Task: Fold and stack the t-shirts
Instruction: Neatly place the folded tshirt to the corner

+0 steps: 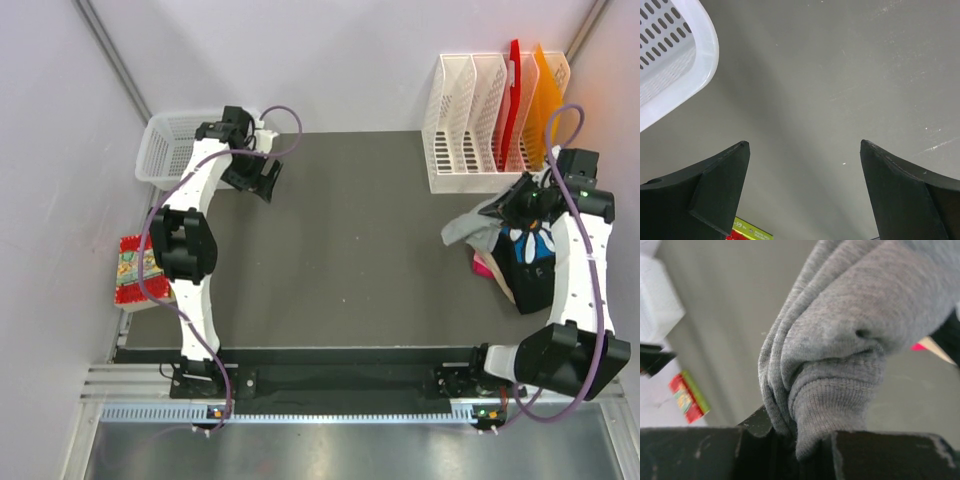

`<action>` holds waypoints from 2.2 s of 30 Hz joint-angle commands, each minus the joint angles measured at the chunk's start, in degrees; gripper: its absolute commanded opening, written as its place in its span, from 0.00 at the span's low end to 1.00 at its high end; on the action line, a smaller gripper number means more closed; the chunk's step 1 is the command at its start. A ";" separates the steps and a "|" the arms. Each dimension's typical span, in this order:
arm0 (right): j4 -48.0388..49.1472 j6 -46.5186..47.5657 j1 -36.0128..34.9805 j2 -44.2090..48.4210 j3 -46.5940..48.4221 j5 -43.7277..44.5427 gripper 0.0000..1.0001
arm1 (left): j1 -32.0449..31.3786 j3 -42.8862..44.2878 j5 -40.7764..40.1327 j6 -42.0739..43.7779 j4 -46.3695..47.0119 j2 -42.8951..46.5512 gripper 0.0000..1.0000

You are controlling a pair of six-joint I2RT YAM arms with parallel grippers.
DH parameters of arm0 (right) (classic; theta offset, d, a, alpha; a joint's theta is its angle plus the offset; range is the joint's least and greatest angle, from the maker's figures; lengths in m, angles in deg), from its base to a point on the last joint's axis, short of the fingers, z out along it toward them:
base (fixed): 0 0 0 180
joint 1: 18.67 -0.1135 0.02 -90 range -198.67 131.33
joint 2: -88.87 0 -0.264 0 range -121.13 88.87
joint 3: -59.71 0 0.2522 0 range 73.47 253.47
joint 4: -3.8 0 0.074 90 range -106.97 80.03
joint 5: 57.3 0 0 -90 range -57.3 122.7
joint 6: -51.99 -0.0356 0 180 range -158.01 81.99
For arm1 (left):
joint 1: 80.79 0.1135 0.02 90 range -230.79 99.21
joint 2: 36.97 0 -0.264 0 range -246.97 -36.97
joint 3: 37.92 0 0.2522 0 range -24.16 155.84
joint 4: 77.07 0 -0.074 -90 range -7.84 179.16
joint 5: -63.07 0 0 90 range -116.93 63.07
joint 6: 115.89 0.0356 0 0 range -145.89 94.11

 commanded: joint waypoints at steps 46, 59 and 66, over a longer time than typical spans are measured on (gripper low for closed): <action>-17.65 -15.01 7.89 3.91 6.28 20.55 0.98 | 0.89 -4.70 -1.65 4.08 2.17 3.74 0.95; 0.17 -16.26 5.41 -9.88 3.66 28.45 1.00 | 0.89 -7.95 -3.85 3.82 1.82 6.11 0.95; 5.02 -12.40 5.94 -19.02 -1.61 31.88 1.00 | 0.98 -10.50 -5.17 3.82 2.70 8.48 0.96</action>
